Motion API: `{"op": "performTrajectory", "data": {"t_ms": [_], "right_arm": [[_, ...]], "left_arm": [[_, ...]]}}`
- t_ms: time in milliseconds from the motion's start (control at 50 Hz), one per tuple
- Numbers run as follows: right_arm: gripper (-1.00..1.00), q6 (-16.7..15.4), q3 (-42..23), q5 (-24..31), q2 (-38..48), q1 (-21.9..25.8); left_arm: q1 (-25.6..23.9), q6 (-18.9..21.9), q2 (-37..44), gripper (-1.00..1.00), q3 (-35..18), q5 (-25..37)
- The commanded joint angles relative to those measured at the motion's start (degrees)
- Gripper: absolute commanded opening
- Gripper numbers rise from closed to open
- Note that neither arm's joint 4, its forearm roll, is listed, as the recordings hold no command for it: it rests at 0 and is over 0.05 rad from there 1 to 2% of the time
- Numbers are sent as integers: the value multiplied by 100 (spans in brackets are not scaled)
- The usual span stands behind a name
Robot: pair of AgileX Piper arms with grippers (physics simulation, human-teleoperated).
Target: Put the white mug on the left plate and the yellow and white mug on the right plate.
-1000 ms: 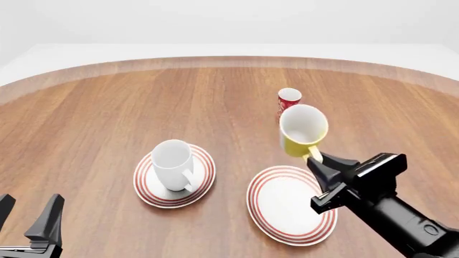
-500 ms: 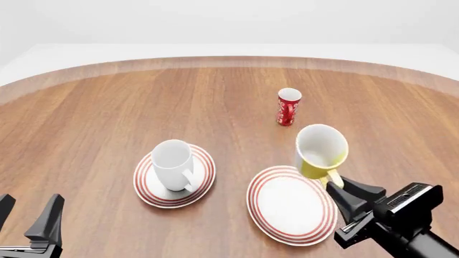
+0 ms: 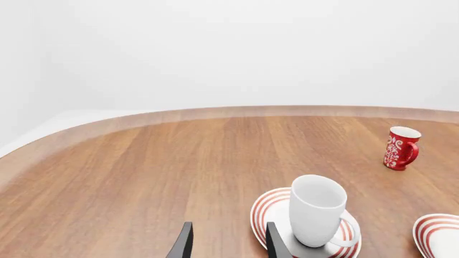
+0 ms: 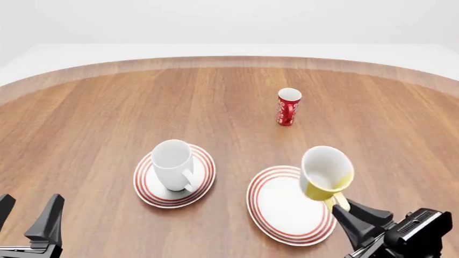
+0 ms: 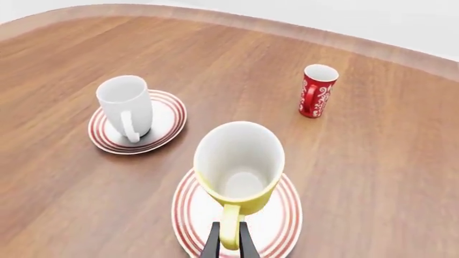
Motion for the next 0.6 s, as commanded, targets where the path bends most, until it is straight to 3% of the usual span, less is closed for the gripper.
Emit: {"op": "performTrajectory", "data": {"t_ms": [20, 600], "right_arm": [[-100, 158, 214, -90, -16, 82], [-100, 365, 389, -1387, 1550, 277]], "left_arm": [[0, 0, 0, 100, 0, 0], [0, 0, 0, 100, 0, 0]]}}
